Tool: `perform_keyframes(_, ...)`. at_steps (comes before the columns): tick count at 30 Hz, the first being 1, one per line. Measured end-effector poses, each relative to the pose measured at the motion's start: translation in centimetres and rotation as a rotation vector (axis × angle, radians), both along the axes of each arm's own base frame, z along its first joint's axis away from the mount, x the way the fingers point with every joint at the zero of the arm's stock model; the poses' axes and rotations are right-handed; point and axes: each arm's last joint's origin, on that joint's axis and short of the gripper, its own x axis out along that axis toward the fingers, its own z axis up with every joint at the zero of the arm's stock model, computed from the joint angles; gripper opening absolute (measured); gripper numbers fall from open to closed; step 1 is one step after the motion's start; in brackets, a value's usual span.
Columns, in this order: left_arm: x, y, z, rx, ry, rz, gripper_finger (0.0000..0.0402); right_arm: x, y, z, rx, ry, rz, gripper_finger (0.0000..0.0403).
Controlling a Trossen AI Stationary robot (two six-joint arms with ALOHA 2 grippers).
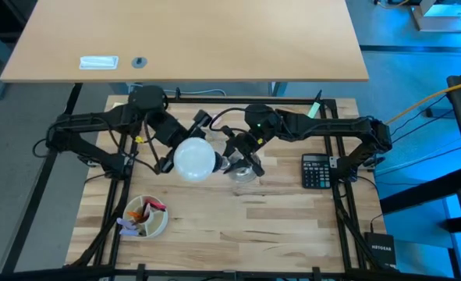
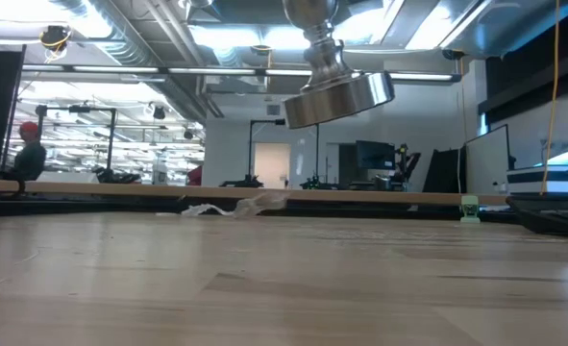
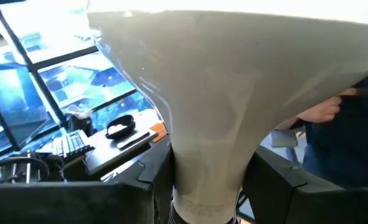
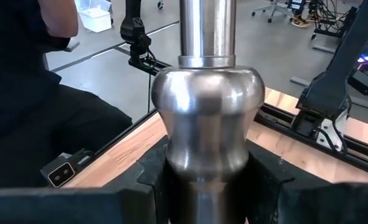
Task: Screw lightbulb
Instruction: Insert the white lightbulb on the silver lamp
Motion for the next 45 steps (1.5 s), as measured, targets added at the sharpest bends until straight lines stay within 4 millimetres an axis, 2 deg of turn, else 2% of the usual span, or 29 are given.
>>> perform_keyframes(6, 0.2, 0.1, 0.2, -0.064, 0.026, 0.146, 0.0149, 0.0, -0.1, -0.1, -0.025, 0.002, -0.035, 0.0139)
perform_keyframes(13, 0.0, 0.1, 0.3, -0.097, 0.035, 0.32, 0.0257, 0.0, -0.4, 0.5, -0.089, -0.031, -0.164, 0.0139)
perform_keyframes(20, -1.8, 0.2, 1.3, -0.093, 0.053, 0.464, 0.0315, -0.3, -0.9, 0.7, -0.109, -0.019, -0.255, 0.0139)
perform_keyframes(28, -5.2, -0.2, 2.7, -0.106, 0.042, 0.595, 0.032, -1.8, -3.1, 1.2, -0.127, 0.033, -0.323, 0.0139)
perform_keyframes(33, -6.1, -0.2, 2.3, -0.13, 0.116, 0.737, 0.032, -2.2, -4.4, 1.3, -0.132, 0.041, -0.375, 0.0139)
perform_keyframes(36, -6.1, -0.5, 1.8, -0.142, 0.153, 0.871, 0.032, -2.2, -5.0, 1.4, -0.152, 0.033, -0.449, 0.0139)
perform_keyframes(40, -5.1, -1.9, 0.9, -0.119, 0.157, 1.068, 0.032, -1.6, -6.1, 1.3, -0.18, 0.003, -0.556, 0.0139)
perform_keyframes(45, -3.8, -3.9, 1.2, -0.181, 0.052, 1.272, 0.032, -0.7, -6.8, 0.8, -0.209, -0.018, -0.656, 0.0139)
